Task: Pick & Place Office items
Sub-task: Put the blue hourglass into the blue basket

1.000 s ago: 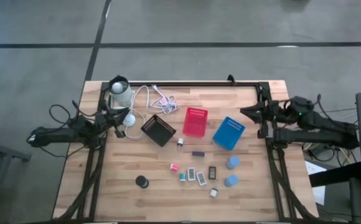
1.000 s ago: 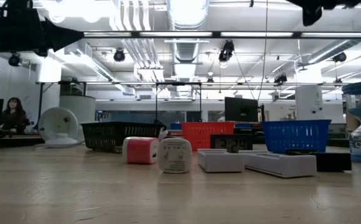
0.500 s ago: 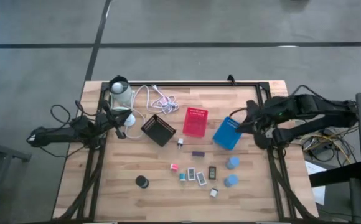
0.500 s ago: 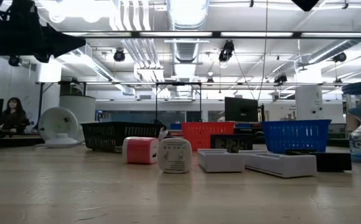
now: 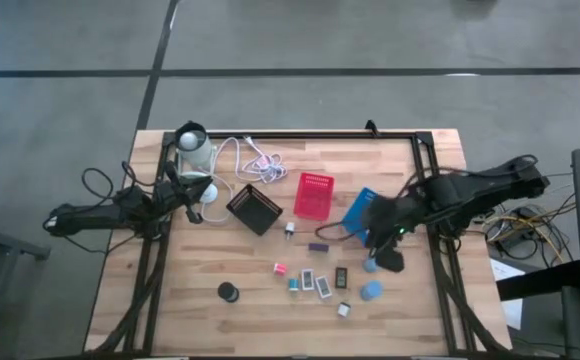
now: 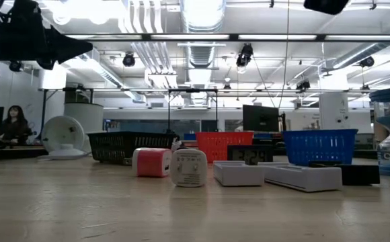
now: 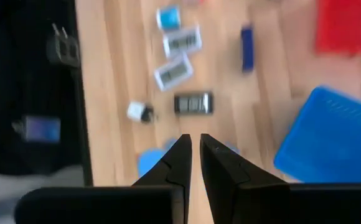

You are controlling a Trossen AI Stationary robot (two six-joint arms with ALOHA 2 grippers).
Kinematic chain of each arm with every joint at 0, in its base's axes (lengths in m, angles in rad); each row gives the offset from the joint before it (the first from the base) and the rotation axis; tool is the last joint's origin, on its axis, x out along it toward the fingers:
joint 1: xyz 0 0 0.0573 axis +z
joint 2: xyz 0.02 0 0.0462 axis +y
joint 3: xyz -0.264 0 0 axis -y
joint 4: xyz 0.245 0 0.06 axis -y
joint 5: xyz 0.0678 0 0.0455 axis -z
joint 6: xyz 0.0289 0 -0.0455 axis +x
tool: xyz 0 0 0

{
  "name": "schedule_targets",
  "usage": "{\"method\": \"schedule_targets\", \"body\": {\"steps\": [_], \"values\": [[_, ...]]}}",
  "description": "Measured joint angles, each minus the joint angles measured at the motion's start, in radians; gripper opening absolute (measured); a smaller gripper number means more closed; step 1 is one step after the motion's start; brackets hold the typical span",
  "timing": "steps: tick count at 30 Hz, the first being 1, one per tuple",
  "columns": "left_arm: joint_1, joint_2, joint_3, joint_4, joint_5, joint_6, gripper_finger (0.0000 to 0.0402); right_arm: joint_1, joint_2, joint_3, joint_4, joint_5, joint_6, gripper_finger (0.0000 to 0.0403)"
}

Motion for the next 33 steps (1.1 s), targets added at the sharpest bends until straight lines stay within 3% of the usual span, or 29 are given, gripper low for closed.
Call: {"method": "schedule_targets", "body": {"steps": [5, 18, 33], "values": [[0.000, 0.000, 0.000, 0.000, 0.000, 0.021, 0.0039, 0.049, 0.088, -0.003, -0.126, -0.019, -0.002, 0.0069], [0.000, 0.000, 0.000, -0.009, 0.000, 0.020, 0.0039, 0.181, 0.255, 0.106, -0.087, -0.017, -0.034, 0.0224], [0.001, 0.000, 0.000, -0.017, 0.000, 0.018, 0.0039, 0.265, 0.400, 0.138, -0.094, 0.026, -0.098, 0.0293]]}}
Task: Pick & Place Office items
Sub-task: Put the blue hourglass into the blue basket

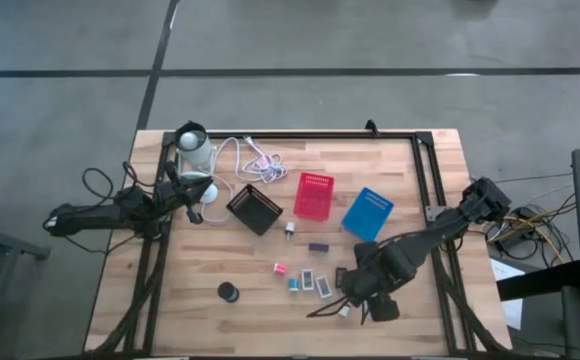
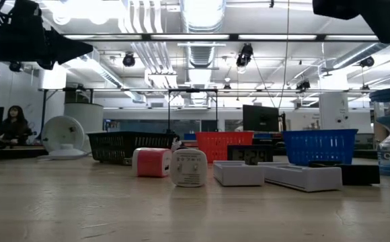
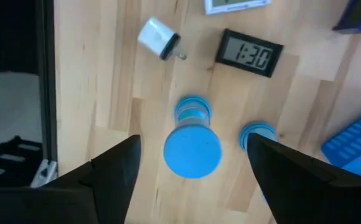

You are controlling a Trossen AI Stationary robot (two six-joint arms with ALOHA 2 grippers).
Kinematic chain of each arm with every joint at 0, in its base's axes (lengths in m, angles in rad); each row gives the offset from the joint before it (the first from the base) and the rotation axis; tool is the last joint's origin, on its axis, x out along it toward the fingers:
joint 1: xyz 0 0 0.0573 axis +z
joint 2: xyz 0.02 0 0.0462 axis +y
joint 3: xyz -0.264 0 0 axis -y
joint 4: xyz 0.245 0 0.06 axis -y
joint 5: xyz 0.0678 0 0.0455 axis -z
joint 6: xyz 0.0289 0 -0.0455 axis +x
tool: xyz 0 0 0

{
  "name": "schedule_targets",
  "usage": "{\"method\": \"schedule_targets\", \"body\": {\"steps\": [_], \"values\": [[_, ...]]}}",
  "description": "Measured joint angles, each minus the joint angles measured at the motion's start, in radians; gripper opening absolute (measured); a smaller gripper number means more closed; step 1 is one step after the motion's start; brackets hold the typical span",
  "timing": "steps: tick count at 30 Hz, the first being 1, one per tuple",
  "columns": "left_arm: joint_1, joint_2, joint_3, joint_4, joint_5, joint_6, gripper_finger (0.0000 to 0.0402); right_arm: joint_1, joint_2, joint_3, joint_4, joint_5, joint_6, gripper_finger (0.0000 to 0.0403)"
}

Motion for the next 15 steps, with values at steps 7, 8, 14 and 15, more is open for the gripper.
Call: {"method": "schedule_targets", "body": {"steps": [7, 8, 14, 15], "values": [[0.000, 0.000, 0.000, 0.000, 0.000, 0.000, 0.0039, 0.018, 0.036, -0.001, -0.007, 0.003, -0.021, 0.0324], [0.000, 0.000, 0.000, 0.000, 0.000, 0.000, 0.0039, 0.021, 0.040, -0.002, -0.007, 0.003, -0.022, 0.0327], [0.000, 0.000, 0.000, -0.009, 0.000, -0.001, 0.0039, 0.031, 0.062, -0.017, -0.005, 0.002, -0.020, 0.0334], [0.000, 0.000, 0.000, -0.012, 0.000, -0.001, 0.0039, 0.034, 0.063, -0.021, -0.006, 0.002, -0.019, 0.0334]]}}
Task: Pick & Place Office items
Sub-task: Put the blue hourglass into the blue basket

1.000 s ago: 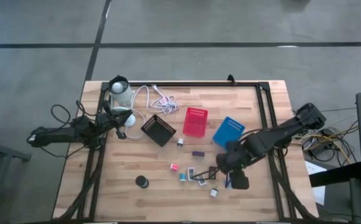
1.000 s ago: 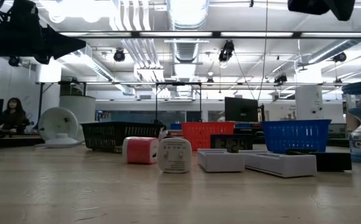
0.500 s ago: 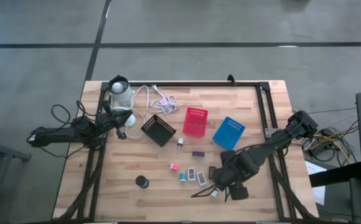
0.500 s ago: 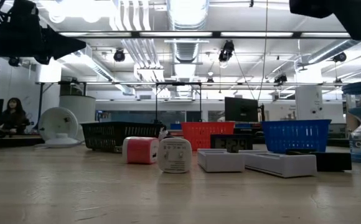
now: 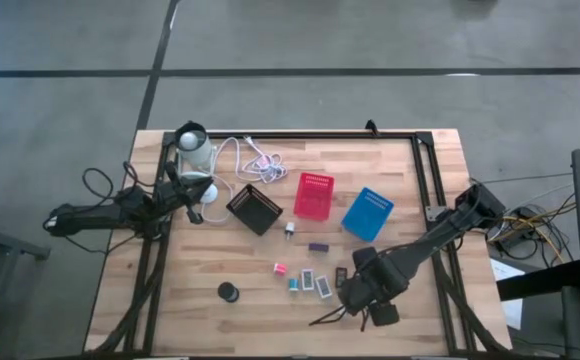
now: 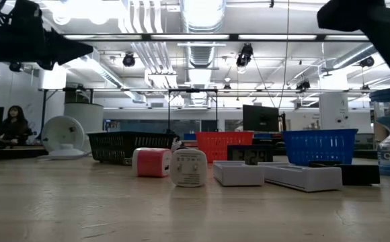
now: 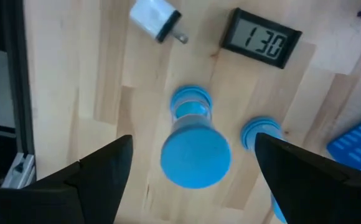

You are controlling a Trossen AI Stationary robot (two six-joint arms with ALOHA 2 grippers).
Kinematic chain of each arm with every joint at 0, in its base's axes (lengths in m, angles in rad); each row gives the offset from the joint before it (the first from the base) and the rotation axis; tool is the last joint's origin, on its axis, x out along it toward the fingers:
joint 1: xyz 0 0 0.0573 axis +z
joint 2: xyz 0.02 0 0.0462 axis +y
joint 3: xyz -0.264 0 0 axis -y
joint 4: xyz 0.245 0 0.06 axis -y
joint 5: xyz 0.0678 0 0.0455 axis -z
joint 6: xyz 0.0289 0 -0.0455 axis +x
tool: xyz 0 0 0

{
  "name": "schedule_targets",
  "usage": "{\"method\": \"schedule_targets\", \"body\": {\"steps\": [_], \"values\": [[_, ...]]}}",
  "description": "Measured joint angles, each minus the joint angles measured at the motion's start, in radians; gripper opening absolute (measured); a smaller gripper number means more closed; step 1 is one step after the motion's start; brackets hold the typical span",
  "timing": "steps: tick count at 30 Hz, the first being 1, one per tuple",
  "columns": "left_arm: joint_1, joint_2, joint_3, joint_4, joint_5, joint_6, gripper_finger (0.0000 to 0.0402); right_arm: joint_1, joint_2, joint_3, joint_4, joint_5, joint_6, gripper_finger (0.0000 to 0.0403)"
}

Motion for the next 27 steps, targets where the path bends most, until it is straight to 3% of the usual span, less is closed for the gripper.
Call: {"method": "schedule_targets", "body": {"steps": [27], "values": [[0.000, 0.000, 0.000, -0.003, 0.000, 0.000, 0.0039, 0.017, 0.001, -0.119, 0.063, 0.018, 0.033, 0.0311]]}}
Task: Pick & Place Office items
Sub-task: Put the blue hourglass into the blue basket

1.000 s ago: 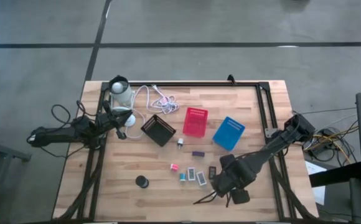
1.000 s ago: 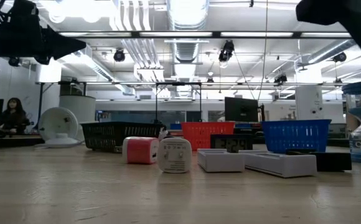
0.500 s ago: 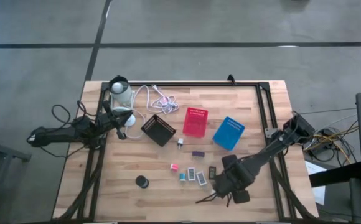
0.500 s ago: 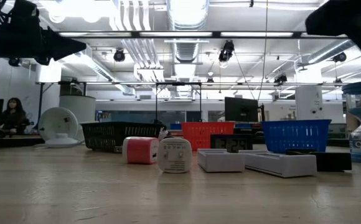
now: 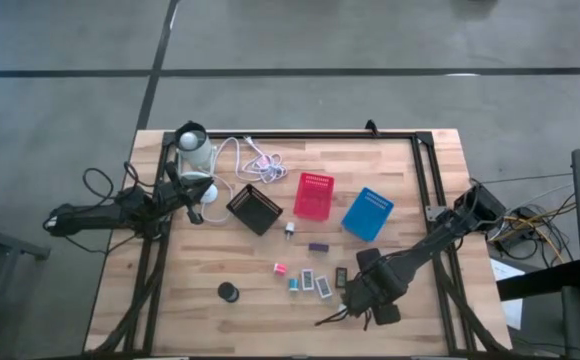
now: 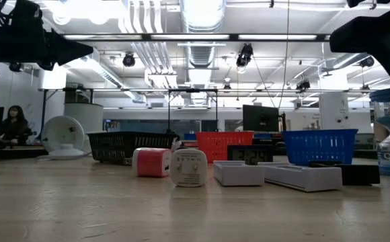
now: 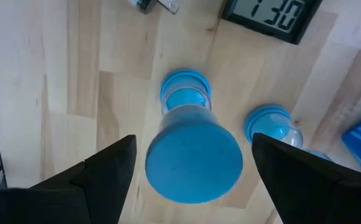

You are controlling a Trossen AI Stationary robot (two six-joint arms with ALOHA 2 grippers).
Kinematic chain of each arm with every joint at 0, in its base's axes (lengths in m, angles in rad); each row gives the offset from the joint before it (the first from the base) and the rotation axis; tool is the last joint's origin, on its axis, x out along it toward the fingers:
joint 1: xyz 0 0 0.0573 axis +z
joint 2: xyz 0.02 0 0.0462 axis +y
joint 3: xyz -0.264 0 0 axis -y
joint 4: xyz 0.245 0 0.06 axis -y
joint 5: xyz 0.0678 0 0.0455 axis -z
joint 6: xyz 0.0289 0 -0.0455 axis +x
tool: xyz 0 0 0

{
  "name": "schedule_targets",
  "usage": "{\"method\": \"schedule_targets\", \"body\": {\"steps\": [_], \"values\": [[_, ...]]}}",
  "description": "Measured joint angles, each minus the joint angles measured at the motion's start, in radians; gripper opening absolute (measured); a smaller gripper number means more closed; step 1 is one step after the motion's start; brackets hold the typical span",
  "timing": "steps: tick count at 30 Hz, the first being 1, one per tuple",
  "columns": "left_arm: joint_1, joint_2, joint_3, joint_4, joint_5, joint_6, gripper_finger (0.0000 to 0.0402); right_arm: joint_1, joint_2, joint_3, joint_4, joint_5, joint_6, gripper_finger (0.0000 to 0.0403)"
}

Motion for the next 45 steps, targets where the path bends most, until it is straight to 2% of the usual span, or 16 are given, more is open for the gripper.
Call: {"method": "schedule_targets", "body": {"steps": [9, 25, 39, 45], "values": [[0.000, 0.000, 0.000, 0.000, 0.000, 0.000, 0.0039, 0.000, 0.000, -0.003, 0.001, 0.020, -0.036, 0.0287], [0.000, 0.000, 0.000, 0.000, 0.000, 0.000, 0.0039, 0.000, 0.000, -0.004, -0.002, 0.043, -0.055, 0.0203], [-0.001, 0.000, 0.000, 0.000, 0.000, 0.000, 0.0039, -0.002, -0.015, -0.002, 0.005, 0.043, -0.053, 0.0205], [-0.001, 0.000, 0.000, 0.000, 0.000, 0.000, 0.0039, -0.002, -0.025, 0.051, 0.006, 0.047, -0.060, 0.0204]]}}
